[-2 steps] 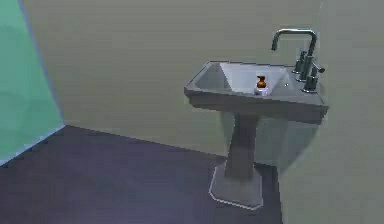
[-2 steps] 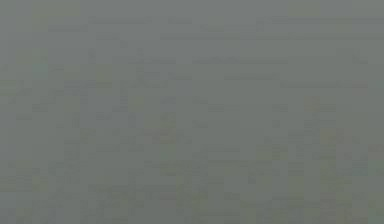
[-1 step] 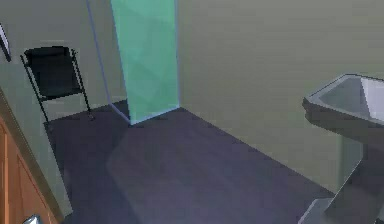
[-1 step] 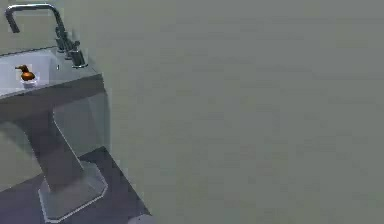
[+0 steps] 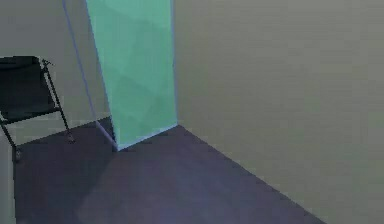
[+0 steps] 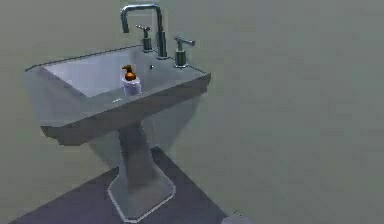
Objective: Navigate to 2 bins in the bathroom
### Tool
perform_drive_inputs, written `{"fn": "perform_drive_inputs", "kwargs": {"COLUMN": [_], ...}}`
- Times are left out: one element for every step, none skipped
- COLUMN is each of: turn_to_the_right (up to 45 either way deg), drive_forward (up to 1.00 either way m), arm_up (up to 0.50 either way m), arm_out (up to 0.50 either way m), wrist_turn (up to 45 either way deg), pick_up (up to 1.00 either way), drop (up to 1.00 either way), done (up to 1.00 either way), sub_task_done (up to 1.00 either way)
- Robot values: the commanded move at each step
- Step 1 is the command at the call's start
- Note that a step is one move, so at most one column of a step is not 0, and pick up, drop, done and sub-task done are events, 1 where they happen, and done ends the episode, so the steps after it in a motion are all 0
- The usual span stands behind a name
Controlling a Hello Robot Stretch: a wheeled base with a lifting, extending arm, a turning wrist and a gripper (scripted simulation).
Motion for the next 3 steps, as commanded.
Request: {"fn": "perform_drive_inputs", "kwargs": {"turn_to_the_right": [-39.0,0.0,0.0], "drive_forward": [0.0,0.9,0.65], "arm_up": [0.0,0.0,0.0], "arm_out": [0.0,0.0,0.0], "wrist_turn": [0.0,0.0,0.0], "pick_up": [0.0,0.0,0.0], "drop": [0.0,0.0,0.0], "done": [0.0,0.0,0.0], "sub_task_done": [0.0,0.0,0.0]}}
